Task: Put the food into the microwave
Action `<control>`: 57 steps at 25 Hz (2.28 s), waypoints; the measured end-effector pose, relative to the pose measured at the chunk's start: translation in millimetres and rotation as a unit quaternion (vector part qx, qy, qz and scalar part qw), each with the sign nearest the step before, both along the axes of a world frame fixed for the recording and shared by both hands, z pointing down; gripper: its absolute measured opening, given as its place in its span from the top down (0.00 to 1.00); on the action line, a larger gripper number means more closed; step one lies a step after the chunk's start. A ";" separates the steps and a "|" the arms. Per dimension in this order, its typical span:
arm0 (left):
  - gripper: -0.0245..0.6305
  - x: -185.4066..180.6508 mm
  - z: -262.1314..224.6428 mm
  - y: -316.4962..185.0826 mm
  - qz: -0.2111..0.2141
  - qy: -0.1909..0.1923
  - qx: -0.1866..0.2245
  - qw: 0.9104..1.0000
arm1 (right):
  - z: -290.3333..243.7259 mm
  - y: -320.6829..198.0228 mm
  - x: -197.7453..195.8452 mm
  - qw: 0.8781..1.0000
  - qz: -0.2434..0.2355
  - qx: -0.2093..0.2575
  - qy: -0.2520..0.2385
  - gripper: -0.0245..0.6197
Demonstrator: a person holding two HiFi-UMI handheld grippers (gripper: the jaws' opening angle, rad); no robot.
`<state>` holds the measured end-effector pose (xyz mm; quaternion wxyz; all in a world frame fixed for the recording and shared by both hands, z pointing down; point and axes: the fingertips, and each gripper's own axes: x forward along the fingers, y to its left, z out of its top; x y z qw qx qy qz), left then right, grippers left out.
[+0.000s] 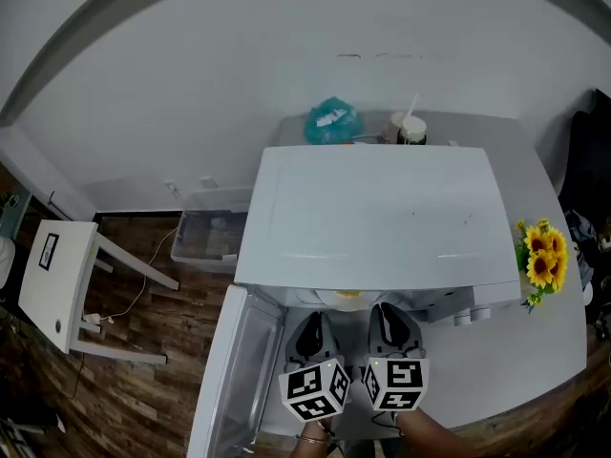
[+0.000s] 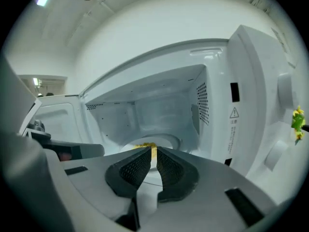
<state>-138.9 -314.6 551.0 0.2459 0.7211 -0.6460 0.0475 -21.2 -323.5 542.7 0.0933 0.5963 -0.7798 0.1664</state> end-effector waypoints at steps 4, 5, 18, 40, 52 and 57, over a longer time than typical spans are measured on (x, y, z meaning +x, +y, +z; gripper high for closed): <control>0.93 6.3 -13.7 24.1 0.001 0.002 -0.005 1.000 | -13.1 21.9 5.6 1.000 -0.028 -0.007 -0.008 0.90; 0.93 7.8 -17.8 29.4 0.000 0.000 -0.005 1.000 | -17.6 26.5 6.7 0.999 -0.036 -0.006 -0.010 0.91; 0.96 43.0 -71.1 107.7 0.012 -0.020 -0.002 1.000 | -61.2 99.5 24.1 0.990 -0.137 -0.011 -0.024 0.94; 0.96 71.7 -113.2 129.8 0.028 -0.038 0.019 0.999 | -100.4 131.2 29.6 0.983 -0.180 0.010 -0.031 0.94; 0.96 61.4 -112.3 136.2 0.018 -0.036 0.017 0.999 | -103.0 136.4 28.5 0.983 -0.181 0.021 -0.006 0.94; 0.96 61.3 -111.8 138.8 0.018 -0.033 0.016 0.999 | -100.6 139.0 31.8 0.984 -0.176 0.017 0.004 0.94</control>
